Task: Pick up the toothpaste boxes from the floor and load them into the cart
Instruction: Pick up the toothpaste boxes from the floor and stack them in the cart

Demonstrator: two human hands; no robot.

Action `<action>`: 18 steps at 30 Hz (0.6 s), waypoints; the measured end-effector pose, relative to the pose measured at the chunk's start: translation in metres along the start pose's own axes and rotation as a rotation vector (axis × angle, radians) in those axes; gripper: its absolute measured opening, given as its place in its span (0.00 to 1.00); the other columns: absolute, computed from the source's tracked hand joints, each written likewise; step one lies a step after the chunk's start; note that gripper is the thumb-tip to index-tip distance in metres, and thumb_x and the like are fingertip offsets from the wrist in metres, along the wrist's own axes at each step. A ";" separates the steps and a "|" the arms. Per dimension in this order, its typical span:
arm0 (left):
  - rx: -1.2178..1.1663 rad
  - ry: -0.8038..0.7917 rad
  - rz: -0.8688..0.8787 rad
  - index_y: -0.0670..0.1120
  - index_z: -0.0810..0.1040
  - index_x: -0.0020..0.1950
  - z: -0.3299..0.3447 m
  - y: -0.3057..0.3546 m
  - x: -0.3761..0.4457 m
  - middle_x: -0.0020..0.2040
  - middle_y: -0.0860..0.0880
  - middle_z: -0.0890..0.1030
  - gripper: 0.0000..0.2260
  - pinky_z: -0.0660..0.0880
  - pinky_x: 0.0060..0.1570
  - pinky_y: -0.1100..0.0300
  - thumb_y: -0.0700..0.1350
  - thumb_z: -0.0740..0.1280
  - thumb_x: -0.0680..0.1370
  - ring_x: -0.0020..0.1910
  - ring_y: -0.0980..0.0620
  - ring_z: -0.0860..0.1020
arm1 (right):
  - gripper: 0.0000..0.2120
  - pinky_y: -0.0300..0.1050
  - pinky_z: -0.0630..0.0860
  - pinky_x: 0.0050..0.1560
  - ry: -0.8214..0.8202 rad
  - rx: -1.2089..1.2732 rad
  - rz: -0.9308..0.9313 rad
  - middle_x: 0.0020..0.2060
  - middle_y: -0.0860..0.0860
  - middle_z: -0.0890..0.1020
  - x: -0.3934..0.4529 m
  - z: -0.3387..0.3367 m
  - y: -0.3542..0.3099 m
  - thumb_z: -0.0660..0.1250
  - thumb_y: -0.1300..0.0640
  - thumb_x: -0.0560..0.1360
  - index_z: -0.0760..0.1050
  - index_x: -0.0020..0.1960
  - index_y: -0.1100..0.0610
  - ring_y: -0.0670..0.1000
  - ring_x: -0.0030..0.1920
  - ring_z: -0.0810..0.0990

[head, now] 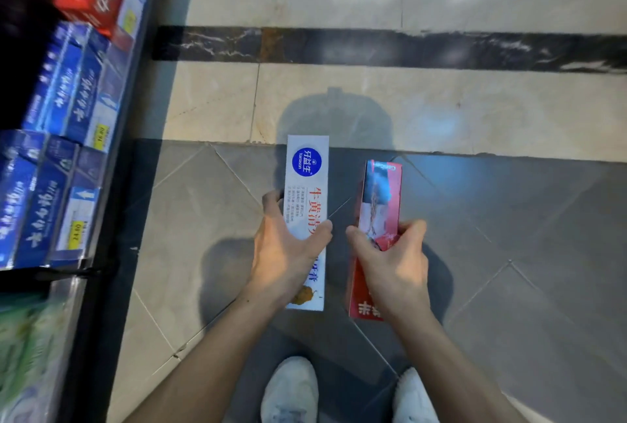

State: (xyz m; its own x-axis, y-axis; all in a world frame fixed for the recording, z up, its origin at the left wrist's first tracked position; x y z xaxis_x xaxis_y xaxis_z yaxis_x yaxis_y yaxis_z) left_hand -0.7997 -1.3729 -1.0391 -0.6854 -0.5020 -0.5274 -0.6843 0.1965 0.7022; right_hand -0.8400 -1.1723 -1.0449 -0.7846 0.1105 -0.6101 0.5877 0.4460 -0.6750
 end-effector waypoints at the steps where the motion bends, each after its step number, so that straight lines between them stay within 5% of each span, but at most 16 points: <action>1: -0.036 -0.019 0.038 0.57 0.62 0.63 -0.015 0.046 -0.017 0.53 0.61 0.79 0.25 0.74 0.35 0.74 0.49 0.75 0.75 0.47 0.63 0.80 | 0.21 0.43 0.74 0.38 -0.021 0.013 -0.020 0.43 0.46 0.80 -0.019 -0.030 -0.042 0.75 0.44 0.71 0.63 0.48 0.47 0.47 0.43 0.81; 6: -0.163 -0.061 0.092 0.59 0.65 0.65 -0.058 0.154 -0.084 0.54 0.62 0.79 0.24 0.77 0.42 0.70 0.50 0.74 0.76 0.48 0.67 0.80 | 0.23 0.51 0.80 0.47 -0.055 0.007 -0.120 0.45 0.43 0.81 -0.075 -0.103 -0.139 0.77 0.41 0.68 0.64 0.50 0.44 0.46 0.43 0.83; 10: -0.223 -0.094 0.190 0.60 0.65 0.68 -0.131 0.319 -0.182 0.57 0.58 0.80 0.26 0.81 0.50 0.57 0.53 0.74 0.75 0.50 0.59 0.82 | 0.23 0.46 0.79 0.47 -0.047 0.073 -0.212 0.45 0.45 0.80 -0.174 -0.218 -0.290 0.78 0.46 0.69 0.65 0.52 0.48 0.45 0.45 0.82; 18: -0.315 -0.074 0.354 0.64 0.67 0.63 -0.229 0.534 -0.344 0.54 0.58 0.81 0.24 0.81 0.48 0.60 0.56 0.75 0.73 0.48 0.62 0.83 | 0.24 0.46 0.82 0.45 -0.079 0.240 -0.327 0.48 0.49 0.83 -0.335 -0.352 -0.459 0.77 0.44 0.68 0.69 0.57 0.49 0.44 0.41 0.85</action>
State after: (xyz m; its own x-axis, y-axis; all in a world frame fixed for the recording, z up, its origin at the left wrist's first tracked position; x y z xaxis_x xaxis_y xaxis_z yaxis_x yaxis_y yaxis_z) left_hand -0.8722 -1.2882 -0.3728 -0.8864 -0.3867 -0.2543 -0.3047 0.0741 0.9495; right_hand -0.9164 -1.1014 -0.3850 -0.9254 -0.0753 -0.3714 0.3471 0.2252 -0.9104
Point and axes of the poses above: each hand's wrist, its own x-axis towards the middle knuckle, its own z-axis out of the palm, y = z × x, the point moved 10 cm from there along x, towards the middle knuckle
